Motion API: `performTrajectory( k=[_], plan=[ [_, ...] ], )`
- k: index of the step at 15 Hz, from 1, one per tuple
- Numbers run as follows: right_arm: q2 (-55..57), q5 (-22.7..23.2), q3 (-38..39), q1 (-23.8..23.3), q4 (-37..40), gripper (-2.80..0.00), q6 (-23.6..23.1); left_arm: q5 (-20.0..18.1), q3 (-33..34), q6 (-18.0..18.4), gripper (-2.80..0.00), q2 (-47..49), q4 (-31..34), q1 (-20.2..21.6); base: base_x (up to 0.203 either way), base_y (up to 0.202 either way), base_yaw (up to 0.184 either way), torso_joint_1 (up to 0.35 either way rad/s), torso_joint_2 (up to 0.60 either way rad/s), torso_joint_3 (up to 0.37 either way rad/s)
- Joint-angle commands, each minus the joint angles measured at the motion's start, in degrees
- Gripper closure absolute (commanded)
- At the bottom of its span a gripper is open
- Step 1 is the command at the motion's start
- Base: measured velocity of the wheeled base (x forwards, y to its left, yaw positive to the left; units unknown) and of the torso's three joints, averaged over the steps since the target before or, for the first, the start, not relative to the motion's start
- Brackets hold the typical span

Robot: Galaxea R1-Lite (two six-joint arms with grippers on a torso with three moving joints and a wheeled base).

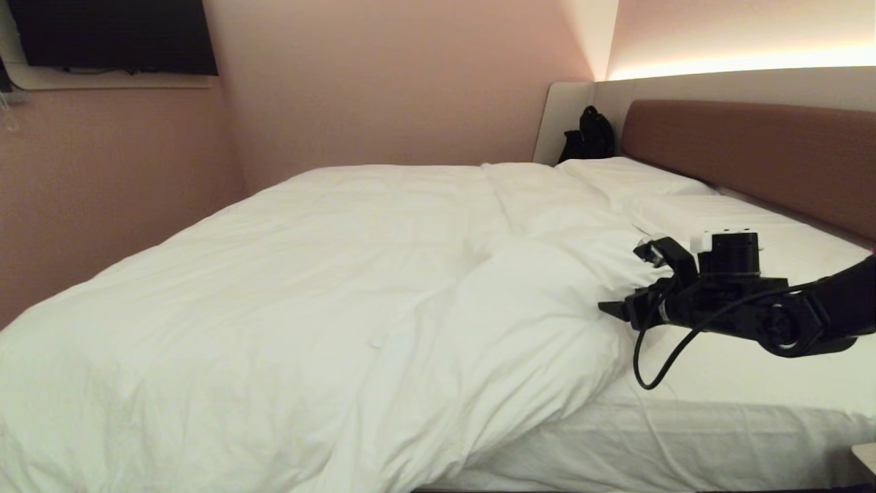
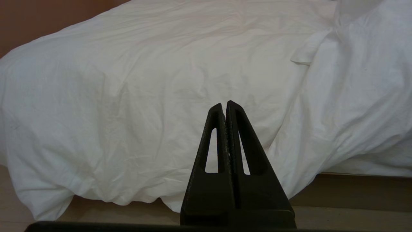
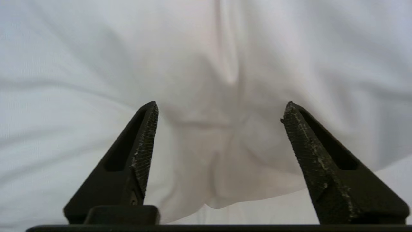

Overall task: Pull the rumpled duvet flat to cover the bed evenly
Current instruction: Flatten the corners of the folded blanket

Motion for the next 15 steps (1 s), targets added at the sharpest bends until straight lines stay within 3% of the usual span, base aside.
performTrajectory(
  k=[1, 5, 10, 11, 15],
  plan=[
    [-8.1, 0.1, 0.4, 2.6, -0.1, -2.80, 0.5, 0.0, 0.0, 0.0, 0.00, 0.0, 0.0, 0.0, 0.000, 0.000, 0.000, 0.000, 0.00, 0.000],
    [-8.4, -3.0, -2.8, 7.8, -0.1, -2.80, 0.6, 0.0, 0.0, 0.0, 0.00, 0.0, 0.0, 0.0, 0.000, 0.000, 0.000, 0.000, 0.00, 0.000],
    [-4.4, -6.0, -10.3, 9.4, 0.0, -2.80, 1.0, 0.0, 0.0, 0.0, 0.00, 0.0, 0.0, 0.0, 0.000, 0.000, 0.000, 0.000, 0.00, 0.000],
    [-4.2, -6.3, -11.7, 9.4, 0.0, 0.00, 1.0, 0.0, 0.0, 0.0, 0.00, 0.0, 0.0, 0.0, 0.000, 0.000, 0.000, 0.000, 0.00, 0.000],
    [-0.1, -7.3, -18.1, 10.3, 3.1, 0.00, 1.2, 0.0, 0.0, 0.0, 0.00, 0.0, 0.0, 0.0, 0.000, 0.000, 0.000, 0.000, 0.00, 0.000]
  ],
)
